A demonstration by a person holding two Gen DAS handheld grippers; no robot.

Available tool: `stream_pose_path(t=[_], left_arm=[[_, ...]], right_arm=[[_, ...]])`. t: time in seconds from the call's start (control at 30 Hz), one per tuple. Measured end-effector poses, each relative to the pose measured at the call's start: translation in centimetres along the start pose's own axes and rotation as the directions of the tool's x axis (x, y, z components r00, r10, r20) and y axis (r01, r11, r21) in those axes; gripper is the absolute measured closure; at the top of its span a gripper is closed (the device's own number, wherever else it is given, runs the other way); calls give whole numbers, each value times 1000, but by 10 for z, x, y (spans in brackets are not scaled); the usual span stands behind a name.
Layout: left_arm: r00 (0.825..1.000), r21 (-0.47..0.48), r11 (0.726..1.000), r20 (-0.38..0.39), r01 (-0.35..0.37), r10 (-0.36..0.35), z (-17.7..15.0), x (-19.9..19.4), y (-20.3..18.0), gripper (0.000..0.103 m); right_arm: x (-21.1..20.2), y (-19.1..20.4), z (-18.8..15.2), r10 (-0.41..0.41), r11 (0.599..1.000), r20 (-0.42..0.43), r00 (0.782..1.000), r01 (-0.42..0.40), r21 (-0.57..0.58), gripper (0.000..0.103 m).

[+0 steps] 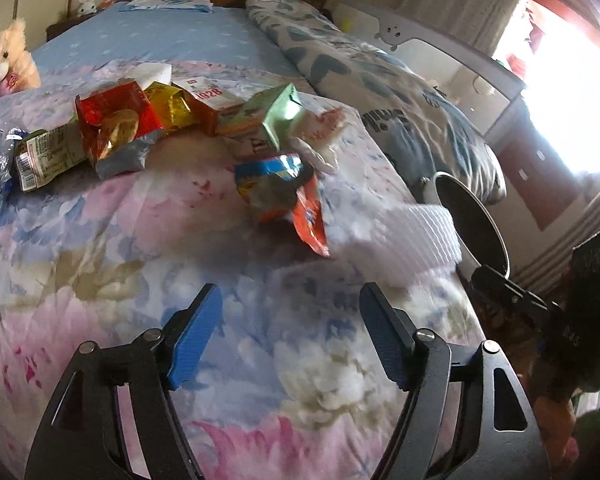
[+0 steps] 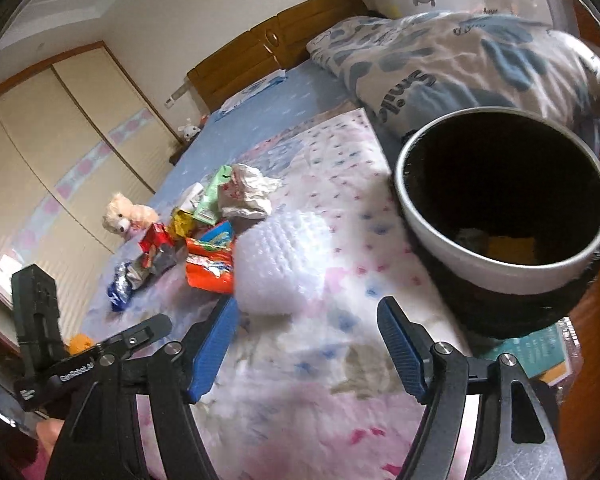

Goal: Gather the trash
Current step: 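Grasp the white foam net with the right tool while the left tool grasps a blue snack wrapper, then carry the white foam net and blue wrapper over the trash bin with both tools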

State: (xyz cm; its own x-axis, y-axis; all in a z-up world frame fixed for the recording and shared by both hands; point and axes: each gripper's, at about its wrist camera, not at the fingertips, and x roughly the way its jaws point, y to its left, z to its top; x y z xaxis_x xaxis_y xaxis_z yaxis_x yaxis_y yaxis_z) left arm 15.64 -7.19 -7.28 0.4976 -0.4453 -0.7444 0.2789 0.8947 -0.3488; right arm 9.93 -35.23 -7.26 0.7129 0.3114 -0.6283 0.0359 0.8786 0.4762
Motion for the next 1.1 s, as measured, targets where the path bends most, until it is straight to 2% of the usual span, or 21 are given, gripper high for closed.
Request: stream_pose_path(t=[0.23, 0.4, 0.43, 0.47, 0.5, 0.53, 0.57, 0.6, 0.73, 0.87, 1.1], left_arm=[[999, -37, 999, -25, 20, -21, 22, 22, 8, 30], [999, -43, 999, -34, 12, -13, 35, 44, 10, 30], [999, -46, 999, -35, 12, -14, 37, 49, 10, 32], [999, -42, 999, -31, 21, -22, 39, 52, 10, 37], [999, -31, 999, -26, 25, -26, 39, 54, 8, 62], [999, -21, 999, -38, 35, -36, 39, 57, 6, 83], [997, -18, 998, -55, 54, -55, 39, 60, 5, 88], [996, -16, 998, -55, 67, -67, 37, 60, 3, 93], [999, 45, 998, -25, 49, -48, 29, 50, -8, 99], [999, 79, 996, -13, 47, -46, 21, 38, -15, 100], [998, 123, 991, -32, 55, -51, 10, 30, -35, 101]], right_arm=[[22, 0, 9, 31, 999, -46, 998, -29, 36, 29], [34, -5, 17, 50, 998, -44, 998, -48, 51, 35], [38, -6, 18, 56, 997, -49, 997, -54, 57, 40], [40, -7, 19, 58, 996, -52, 997, -55, 64, 51], [44, -8, 19, 64, 996, -57, 996, -60, 72, 59], [48, -9, 18, 73, 995, -66, 995, -68, 78, 76], [50, -8, 18, 74, 994, -74, 995, -68, 81, 81], [50, -8, 17, 78, 994, -70, 994, -72, 78, 81], [40, 0, 11, 93, 995, -49, 994, -92, 39, 83], [27, 4, 7, 85, 996, -31, 996, -85, 7, 83], [5, -11, 4, 60, 998, -2, 998, -60, 26, 83]])
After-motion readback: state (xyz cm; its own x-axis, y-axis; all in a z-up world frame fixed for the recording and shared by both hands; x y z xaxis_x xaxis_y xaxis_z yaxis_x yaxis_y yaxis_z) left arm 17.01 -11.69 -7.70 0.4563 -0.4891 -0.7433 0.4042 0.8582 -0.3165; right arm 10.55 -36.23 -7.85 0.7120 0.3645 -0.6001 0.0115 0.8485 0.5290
